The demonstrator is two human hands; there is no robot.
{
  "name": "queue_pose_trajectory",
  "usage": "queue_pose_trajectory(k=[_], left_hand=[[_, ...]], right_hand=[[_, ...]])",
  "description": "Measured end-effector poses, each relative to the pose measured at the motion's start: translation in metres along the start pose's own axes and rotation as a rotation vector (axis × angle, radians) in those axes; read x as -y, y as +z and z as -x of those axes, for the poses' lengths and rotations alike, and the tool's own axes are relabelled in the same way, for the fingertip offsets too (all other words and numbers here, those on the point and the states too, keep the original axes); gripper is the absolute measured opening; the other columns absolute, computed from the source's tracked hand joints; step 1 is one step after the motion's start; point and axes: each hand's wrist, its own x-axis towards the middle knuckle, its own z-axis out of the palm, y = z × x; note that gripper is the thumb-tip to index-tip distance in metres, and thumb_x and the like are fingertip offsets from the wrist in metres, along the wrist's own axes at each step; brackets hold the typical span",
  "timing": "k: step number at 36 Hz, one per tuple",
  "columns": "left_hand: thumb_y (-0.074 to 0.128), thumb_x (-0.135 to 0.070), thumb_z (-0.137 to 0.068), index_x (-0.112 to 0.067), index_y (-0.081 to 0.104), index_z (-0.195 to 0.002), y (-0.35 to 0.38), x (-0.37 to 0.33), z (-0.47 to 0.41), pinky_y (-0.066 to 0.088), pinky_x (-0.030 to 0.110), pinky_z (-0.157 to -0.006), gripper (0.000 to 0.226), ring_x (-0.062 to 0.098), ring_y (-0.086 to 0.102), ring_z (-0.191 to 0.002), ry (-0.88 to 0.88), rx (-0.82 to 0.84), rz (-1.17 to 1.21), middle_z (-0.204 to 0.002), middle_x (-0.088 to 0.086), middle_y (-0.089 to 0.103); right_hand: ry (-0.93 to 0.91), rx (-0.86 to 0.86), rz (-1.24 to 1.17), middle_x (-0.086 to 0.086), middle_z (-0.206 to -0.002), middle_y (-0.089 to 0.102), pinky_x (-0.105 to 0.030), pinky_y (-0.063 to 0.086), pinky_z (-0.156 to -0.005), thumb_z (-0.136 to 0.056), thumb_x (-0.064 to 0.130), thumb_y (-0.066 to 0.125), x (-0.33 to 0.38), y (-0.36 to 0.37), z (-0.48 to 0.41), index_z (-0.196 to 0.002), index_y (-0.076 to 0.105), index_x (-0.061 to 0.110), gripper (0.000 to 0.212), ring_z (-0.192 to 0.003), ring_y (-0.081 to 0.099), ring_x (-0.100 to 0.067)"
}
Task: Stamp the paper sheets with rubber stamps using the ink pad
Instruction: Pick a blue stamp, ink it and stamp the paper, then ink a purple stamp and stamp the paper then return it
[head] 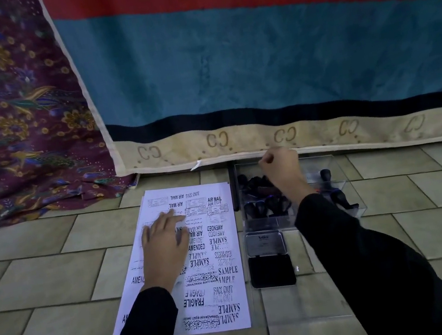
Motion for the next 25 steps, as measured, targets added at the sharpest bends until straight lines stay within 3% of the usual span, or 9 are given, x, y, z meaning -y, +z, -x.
queue_pose_trajectory(k=[3,7,12,25], left_hand=[[0.053,-0.02,-0.091,-0.025,0.061,-0.115,0.0,-0.001,0.0,0.007,0.039,-0.115,0.026,0.012,0.034,-0.135,-0.002,-0.002,0.004,-0.139,-0.005,0.049],[0.053,-0.02,-0.091,-0.026,0.061,-0.116,-0.001,-0.002,0.0,0.006,0.039,-0.115,0.027,0.011,0.034,-0.135,-0.007,0.0,0.0,-0.14,-0.006,0.049],[0.053,-0.021,-0.091,-0.025,0.061,-0.115,-0.002,-0.002,0.001,0.007,0.04,-0.115,0.026,0.011,0.035,-0.134,0.0,-0.001,-0.005,-0.139,-0.005,0.049],[0.053,-0.021,-0.091,-0.026,0.061,-0.114,-0.003,-0.003,0.001,0.01,0.041,-0.115,0.025,0.012,0.036,-0.134,0.004,0.001,-0.009,-0.139,-0.005,0.05]], right_hand=[[0.002,-0.073,0.142,-0.019,-0.075,0.061,-0.028,0.037,-0.06,-0.085,0.003,0.047,-0.023,-0.028,-0.002,-0.078,0.063,-0.004,0.019,-0.067,0.054,-0.03],[0.092,-0.001,0.485,-0.023,-0.098,0.064,-0.035,0.049,-0.072,-0.082,0.0,0.051,-0.056,-0.057,-0.001,-0.094,0.063,-0.001,0.017,-0.092,0.061,-0.037],[0.136,0.101,0.813,-0.015,-0.106,0.065,-0.035,0.05,-0.077,-0.086,0.008,0.059,-0.068,-0.069,0.002,-0.101,0.063,0.004,0.017,-0.1,0.061,-0.031],[0.16,0.155,0.856,-0.012,-0.109,0.064,-0.035,0.05,-0.079,-0.086,0.011,0.056,-0.059,-0.065,-0.002,-0.106,0.062,0.008,0.021,-0.102,0.061,-0.03]])
